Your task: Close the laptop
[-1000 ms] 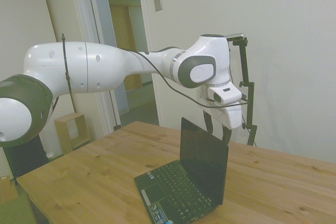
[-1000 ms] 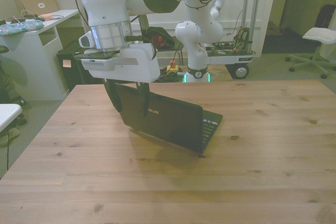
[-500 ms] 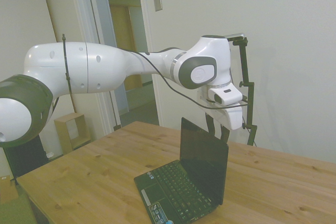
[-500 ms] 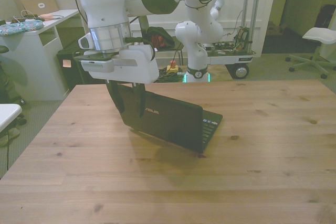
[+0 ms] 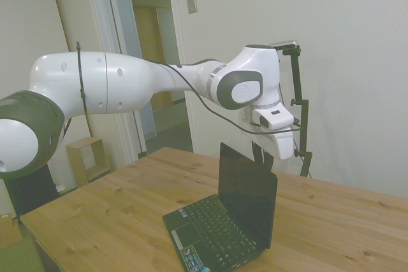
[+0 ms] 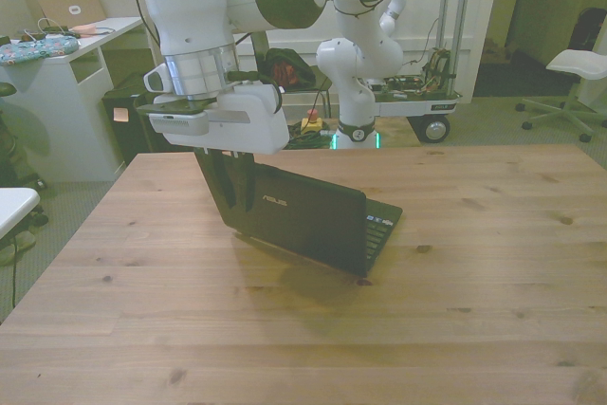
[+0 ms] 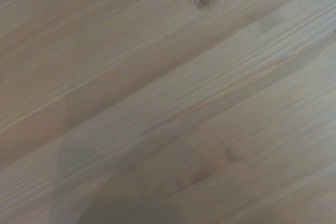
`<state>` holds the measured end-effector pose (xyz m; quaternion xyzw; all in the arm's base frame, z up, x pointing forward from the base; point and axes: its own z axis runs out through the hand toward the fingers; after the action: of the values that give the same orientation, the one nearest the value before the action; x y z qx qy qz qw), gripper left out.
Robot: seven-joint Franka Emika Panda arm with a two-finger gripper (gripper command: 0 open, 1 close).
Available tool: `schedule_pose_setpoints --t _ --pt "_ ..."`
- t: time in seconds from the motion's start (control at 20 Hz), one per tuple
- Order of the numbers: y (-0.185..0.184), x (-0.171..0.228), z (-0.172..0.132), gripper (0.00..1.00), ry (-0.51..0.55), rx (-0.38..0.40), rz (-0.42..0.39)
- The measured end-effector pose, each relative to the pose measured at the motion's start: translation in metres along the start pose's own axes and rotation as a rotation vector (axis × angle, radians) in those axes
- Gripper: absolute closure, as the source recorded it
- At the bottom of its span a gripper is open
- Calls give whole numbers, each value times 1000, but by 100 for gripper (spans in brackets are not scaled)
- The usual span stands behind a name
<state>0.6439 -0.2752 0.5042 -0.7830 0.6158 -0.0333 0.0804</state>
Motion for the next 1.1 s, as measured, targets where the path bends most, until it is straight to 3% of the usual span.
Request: schedule_pose_setpoints --t 0.5,0.7,1.1 --pt "0 -20 -9 100 -46 -39 -22" --pt "1 -46 -13 100 -66 -66 -46" --pt "20 -122 9 100 -137 -131 -77"
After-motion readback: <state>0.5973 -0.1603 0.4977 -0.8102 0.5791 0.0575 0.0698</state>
